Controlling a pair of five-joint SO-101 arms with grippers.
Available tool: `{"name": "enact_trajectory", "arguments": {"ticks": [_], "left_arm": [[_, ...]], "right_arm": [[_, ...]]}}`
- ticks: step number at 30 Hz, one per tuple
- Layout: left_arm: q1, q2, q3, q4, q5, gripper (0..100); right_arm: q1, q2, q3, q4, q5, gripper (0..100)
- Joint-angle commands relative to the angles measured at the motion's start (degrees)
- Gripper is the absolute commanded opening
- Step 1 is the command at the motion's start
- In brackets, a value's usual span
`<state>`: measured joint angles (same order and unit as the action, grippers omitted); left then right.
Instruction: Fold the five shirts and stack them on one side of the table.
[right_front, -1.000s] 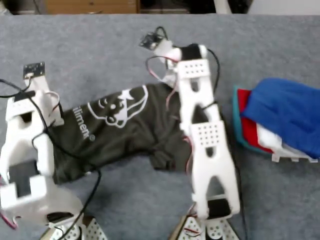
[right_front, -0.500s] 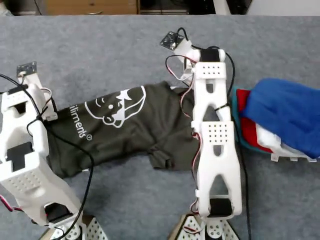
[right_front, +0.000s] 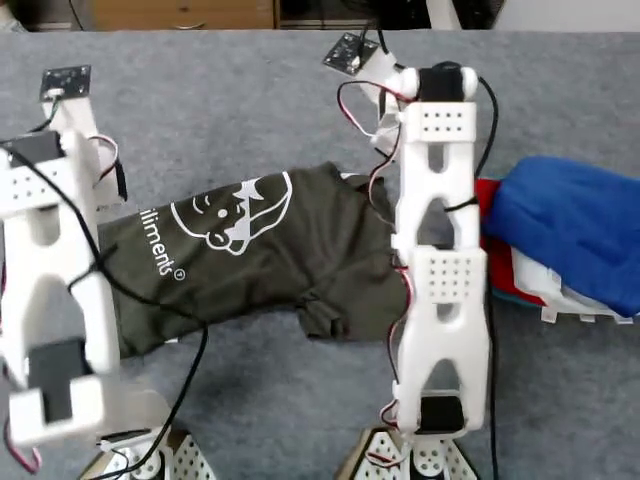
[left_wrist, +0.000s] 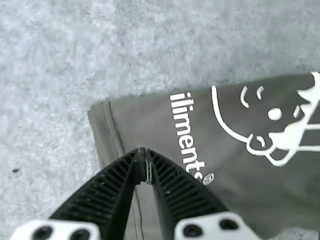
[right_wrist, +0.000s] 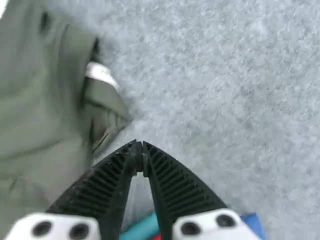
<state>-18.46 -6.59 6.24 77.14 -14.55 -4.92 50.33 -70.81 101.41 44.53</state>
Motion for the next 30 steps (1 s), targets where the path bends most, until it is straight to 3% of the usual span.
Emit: {"name": "enact_trajectory", "arguments": {"ticks": [1, 6, 12, 18, 24, 30], "left_arm": [[-1.5, -10.2, 9.8, -4.5, -0.4, 2], [-6.9, -16.4, 25.8, -16.1, 0.0, 2], [-14.4, -16.2, 35.0, -27.4, 5.2, 2], [-15.2, -10.8, 40.9, -40.4, 9.5, 2], [-16.9, -7.5, 39.4, -41.1, 14.1, 2], [-16.7, -6.5, 39.3, -41.3, 13.9, 2]], "right_arm": [[-1.3, -18.7, 16.4, 1.0, 5.0, 0.5], [-2.2, -36.1, 39.3, 0.7, 12.6, 0.5], [-2.2, -55.5, 67.0, -1.2, 19.1, 1.3], [-4.4, -73.8, 94.5, -7.3, 24.2, 12.5], [-16.0, -86.6, 117.3, -17.2, 20.7, 12.9], [-22.8, -84.8, 130.7, -29.9, 16.4, 13.1]]}}
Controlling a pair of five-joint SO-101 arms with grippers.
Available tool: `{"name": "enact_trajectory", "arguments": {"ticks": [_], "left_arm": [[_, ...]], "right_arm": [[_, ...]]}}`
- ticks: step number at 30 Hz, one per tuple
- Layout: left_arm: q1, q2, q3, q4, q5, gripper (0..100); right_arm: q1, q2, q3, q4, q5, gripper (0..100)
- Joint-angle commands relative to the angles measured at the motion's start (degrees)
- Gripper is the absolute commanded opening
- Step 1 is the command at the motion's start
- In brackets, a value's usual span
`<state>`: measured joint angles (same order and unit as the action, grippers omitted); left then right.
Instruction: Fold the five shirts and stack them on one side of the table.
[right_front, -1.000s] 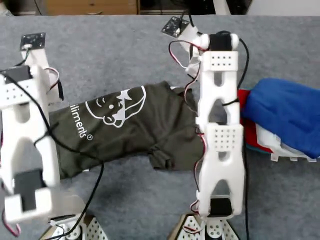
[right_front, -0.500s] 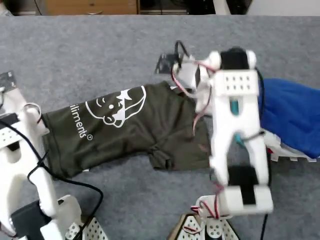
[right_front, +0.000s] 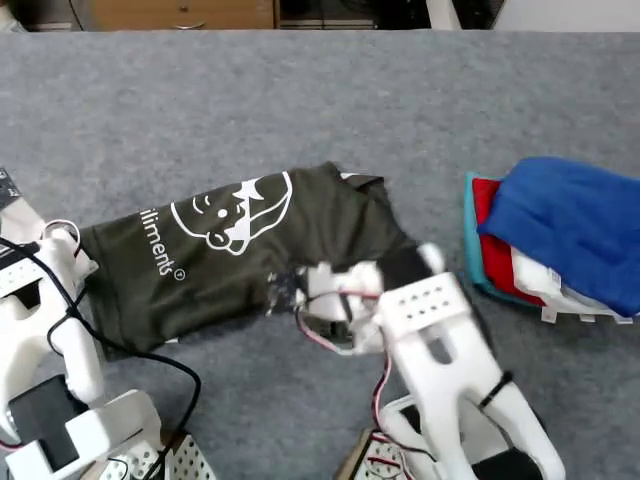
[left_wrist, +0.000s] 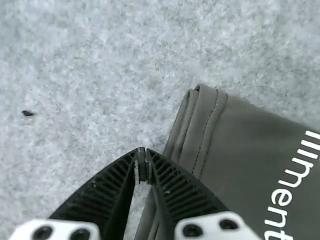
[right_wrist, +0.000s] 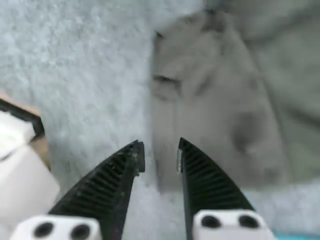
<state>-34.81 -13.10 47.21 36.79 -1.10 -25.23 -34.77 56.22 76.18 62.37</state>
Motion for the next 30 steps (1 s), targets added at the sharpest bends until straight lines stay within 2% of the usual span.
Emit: {"name": "enact_trajectory", "arguments": {"ticks": [1, 14, 23, 30], "left_arm": [[-0.3, 0.0, -1.7, -1.0, 0.4, 2], [0.0, 0.0, -1.7, -1.4, 0.3, 2], [0.0, 0.1, -1.3, -3.2, 0.3, 2], [0.0, 0.1, -1.2, -3.2, 0.3, 2]], "right_arm": [[-2.5, 1.5, 4.0, -5.3, -1.5, 13.1], [-0.1, 16.5, -7.0, -6.0, -4.0, 13.1], [-0.1, 26.4, -7.5, -13.8, -4.2, 13.2], [-0.1, 32.4, -8.4, -15.6, -4.2, 13.2]]}}
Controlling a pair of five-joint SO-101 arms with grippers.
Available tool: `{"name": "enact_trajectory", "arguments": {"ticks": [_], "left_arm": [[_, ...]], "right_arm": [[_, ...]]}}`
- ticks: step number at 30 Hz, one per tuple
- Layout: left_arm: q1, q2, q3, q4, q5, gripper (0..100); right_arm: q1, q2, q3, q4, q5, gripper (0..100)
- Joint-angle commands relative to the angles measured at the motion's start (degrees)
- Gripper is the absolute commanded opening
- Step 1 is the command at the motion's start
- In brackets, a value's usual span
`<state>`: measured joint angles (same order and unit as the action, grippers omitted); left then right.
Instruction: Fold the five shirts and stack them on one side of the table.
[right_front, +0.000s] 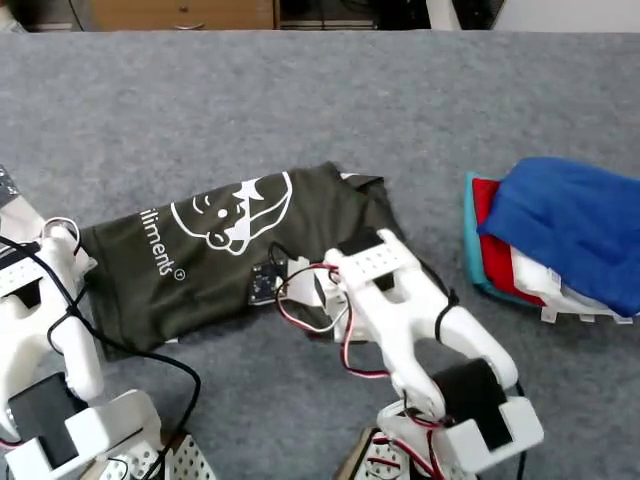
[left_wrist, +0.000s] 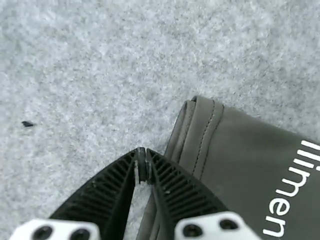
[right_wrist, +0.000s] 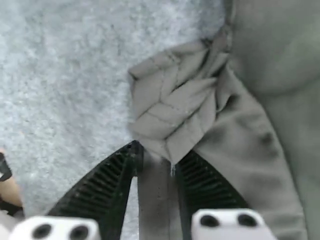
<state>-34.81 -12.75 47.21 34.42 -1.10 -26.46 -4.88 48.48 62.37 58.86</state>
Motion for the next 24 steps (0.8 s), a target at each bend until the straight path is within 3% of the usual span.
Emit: {"name": "enact_trajectory", "arguments": {"ticks": [1, 6, 11, 21, 24], "left_arm": [[0.0, -0.2, -1.1, -0.8, 0.3, 2], [0.0, -0.2, -1.1, -0.7, 0.3, 2], [0.0, -0.2, -1.1, -0.6, 0.3, 2], [0.0, -0.2, -1.1, -0.7, 0.3, 2], [0.0, -0.2, -1.1, -0.8, 0.3, 2]], "right_arm": [[1.1, 2.9, -0.9, -1.8, -0.7, 13.2], [0.8, 3.0, -0.7, -2.0, -0.6, 12.2], [0.8, 5.4, -2.1, -1.4, -0.6, 3.2], [4.3, 6.6, -5.5, -0.4, -3.3, 0.4], [4.0, 6.6, -12.5, 7.2, -6.8, 0.4]]}}
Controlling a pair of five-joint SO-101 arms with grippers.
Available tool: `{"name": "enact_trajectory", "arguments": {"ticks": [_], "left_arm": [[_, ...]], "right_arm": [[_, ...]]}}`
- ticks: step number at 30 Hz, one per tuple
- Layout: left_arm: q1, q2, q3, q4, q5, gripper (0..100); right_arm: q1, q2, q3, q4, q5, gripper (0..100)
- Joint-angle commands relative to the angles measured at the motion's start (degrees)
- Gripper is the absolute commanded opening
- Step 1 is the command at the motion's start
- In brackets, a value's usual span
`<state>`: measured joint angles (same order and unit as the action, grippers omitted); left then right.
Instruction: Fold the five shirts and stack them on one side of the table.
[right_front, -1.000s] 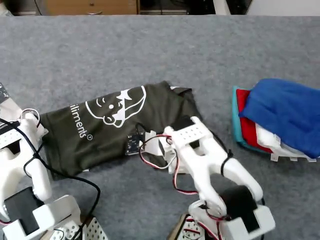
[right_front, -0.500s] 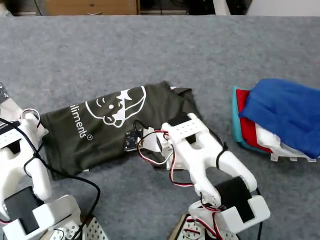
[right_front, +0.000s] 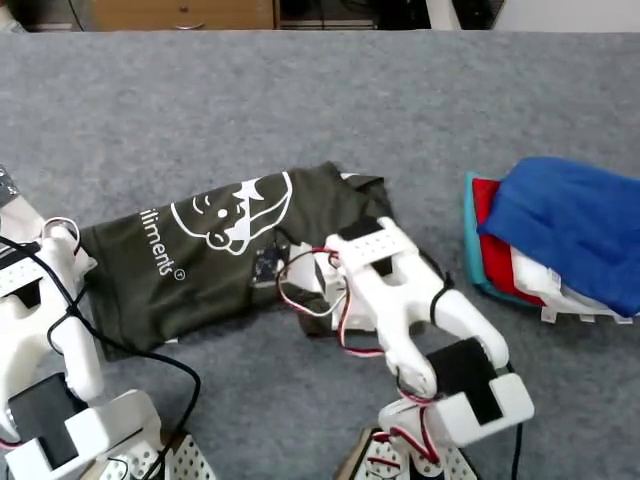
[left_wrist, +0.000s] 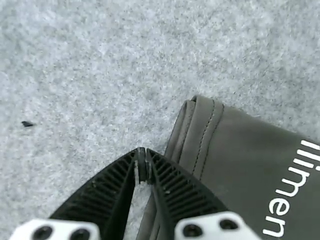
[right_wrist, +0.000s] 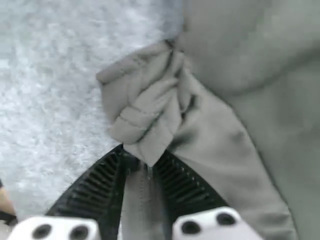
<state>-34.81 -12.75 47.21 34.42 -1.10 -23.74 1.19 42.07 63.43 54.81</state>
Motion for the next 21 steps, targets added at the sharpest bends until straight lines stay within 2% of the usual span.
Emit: {"name": "enact_trajectory", "arguments": {"ticks": [1, 9, 13, 17, 21], "left_arm": [[0.0, -0.2, -1.1, -0.8, 0.3, 2], [0.0, -0.2, -1.1, -0.8, 0.3, 2], [0.0, -0.2, -1.1, -0.8, 0.3, 2], [0.0, -0.2, -1.1, -0.8, 0.3, 2], [0.0, -0.2, -1.1, -0.8, 0.3, 2]], "right_arm": [[1.1, 0.9, -9.6, 9.2, -3.1, 0.4], [2.1, 4.0, -31.4, 22.9, -3.1, 0.4], [2.2, 11.8, -47.6, 30.9, -2.5, 0.4], [1.5, 23.0, -65.4, 38.2, 1.5, 0.4], [0.9, 32.5, -75.2, 39.0, 4.9, 0.4]]}}
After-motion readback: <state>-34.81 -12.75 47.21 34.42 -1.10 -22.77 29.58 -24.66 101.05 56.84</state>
